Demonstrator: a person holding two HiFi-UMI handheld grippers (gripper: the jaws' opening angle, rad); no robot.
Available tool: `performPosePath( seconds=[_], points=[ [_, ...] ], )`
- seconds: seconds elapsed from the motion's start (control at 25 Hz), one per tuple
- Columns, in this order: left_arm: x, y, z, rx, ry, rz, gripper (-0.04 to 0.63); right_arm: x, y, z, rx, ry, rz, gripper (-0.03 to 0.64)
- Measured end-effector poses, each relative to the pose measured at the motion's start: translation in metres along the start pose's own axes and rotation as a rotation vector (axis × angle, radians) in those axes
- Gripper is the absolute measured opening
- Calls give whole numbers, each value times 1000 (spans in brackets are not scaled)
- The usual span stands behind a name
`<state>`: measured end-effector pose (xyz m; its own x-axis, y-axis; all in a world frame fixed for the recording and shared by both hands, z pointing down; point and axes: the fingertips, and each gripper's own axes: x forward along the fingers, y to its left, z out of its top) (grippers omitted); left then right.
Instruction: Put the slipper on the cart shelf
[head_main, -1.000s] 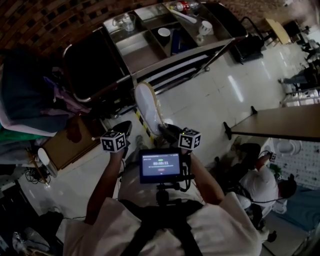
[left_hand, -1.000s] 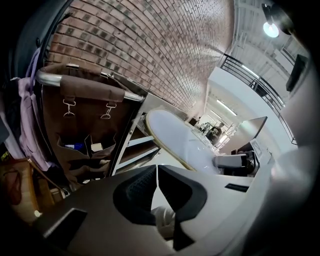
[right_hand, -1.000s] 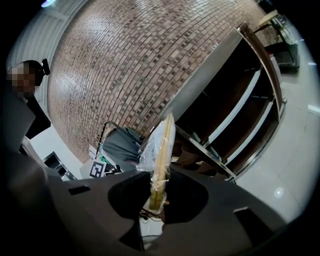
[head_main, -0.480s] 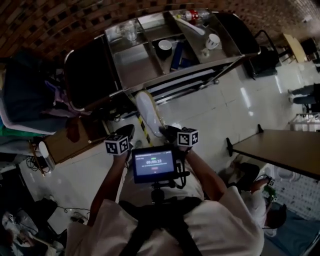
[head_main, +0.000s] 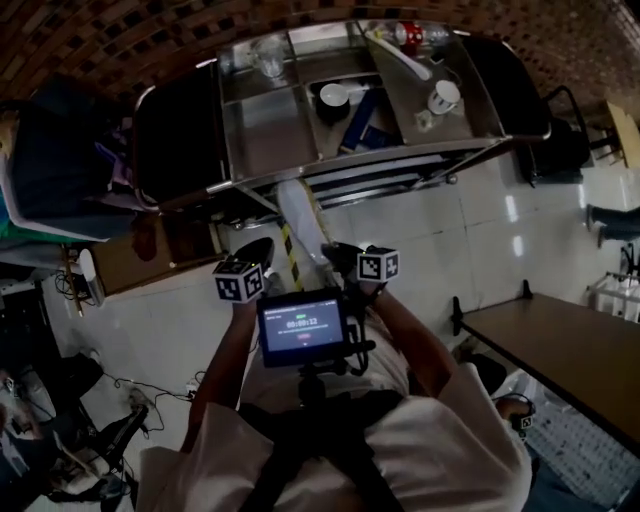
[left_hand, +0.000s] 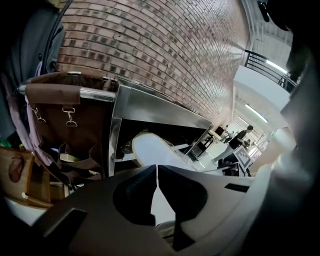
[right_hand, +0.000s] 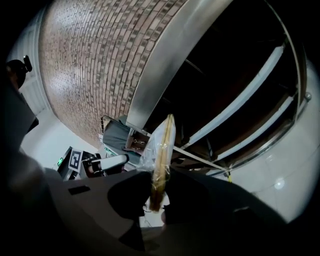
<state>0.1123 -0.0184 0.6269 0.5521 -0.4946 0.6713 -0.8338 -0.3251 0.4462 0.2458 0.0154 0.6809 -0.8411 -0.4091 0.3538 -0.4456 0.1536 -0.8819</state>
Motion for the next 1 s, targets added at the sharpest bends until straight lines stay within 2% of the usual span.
performPosePath(
  seconds=[0.4, 0.56, 0.76, 1.0],
  points=[
    [14, -6, -3, 6, 26, 75, 0, 18, -51, 47, 44, -66, -13, 80],
    [24, -9, 0, 22, 45, 84, 0, 39, -72, 69, 58, -105, -17, 80],
    [33, -13, 2, 2, 56, 84, 0, 62, -104, 94, 71, -130, -52, 80],
    [33, -10, 3, -4, 68, 97, 0, 83, -140, 111, 139, -173, -85, 80]
  ],
)
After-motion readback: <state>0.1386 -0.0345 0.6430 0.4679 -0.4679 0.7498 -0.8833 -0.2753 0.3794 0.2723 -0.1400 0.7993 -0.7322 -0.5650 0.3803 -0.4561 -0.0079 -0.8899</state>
